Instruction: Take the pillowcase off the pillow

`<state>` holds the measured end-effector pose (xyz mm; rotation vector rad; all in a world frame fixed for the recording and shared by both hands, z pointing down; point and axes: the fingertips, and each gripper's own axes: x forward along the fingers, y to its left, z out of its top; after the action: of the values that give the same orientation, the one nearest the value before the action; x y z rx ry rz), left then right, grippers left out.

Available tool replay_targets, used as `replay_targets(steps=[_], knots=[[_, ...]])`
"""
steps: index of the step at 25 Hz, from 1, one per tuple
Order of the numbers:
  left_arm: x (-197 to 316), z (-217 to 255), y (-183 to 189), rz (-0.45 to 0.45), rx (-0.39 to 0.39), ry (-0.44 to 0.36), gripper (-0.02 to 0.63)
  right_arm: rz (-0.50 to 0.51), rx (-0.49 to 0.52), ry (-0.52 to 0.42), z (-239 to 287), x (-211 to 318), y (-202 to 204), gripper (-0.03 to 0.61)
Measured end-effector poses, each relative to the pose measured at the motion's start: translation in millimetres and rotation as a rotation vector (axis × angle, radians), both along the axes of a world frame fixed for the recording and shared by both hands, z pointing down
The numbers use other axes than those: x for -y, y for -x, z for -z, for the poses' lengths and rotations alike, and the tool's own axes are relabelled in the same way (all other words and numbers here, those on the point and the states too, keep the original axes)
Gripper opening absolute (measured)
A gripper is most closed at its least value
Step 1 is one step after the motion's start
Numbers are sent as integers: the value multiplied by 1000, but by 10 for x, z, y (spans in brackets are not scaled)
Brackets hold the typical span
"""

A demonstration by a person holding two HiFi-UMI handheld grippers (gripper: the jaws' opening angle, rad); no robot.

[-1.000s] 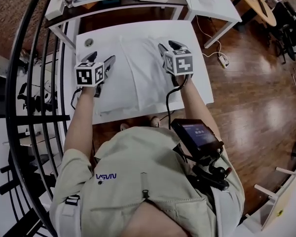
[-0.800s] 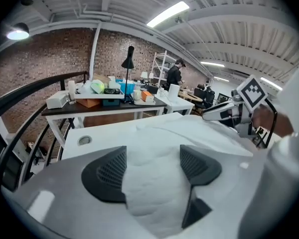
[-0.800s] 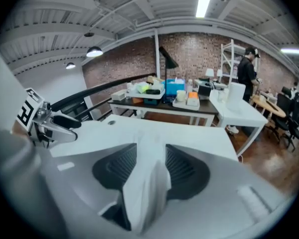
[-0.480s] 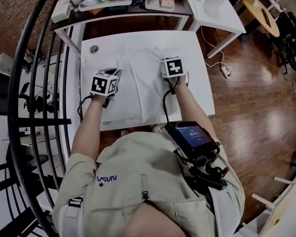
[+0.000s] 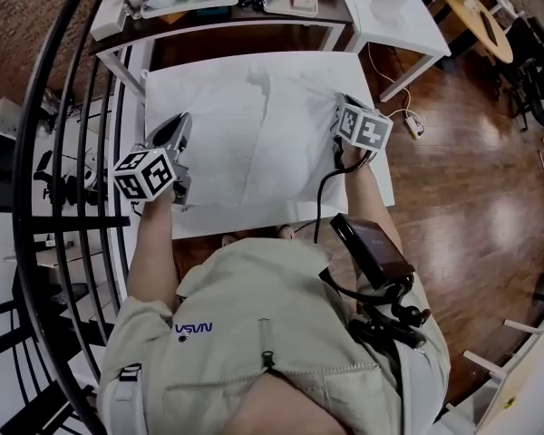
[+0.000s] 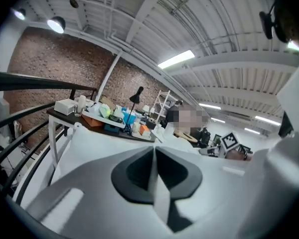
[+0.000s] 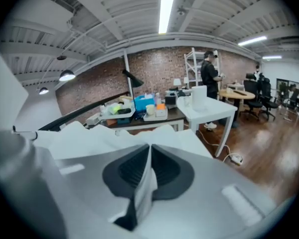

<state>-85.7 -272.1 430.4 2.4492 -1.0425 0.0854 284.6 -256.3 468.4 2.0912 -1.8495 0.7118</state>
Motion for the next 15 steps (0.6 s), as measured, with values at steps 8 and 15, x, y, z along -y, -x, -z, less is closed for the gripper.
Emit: replay_targets(steps=[8,15], knots=[[24,209,252,70,-106,-11,9,-171,-27,-101,335,-173,-518,9],[307,-524,-189,-6,-17,118,18,-72,91,41,-464,-184,-414,28]])
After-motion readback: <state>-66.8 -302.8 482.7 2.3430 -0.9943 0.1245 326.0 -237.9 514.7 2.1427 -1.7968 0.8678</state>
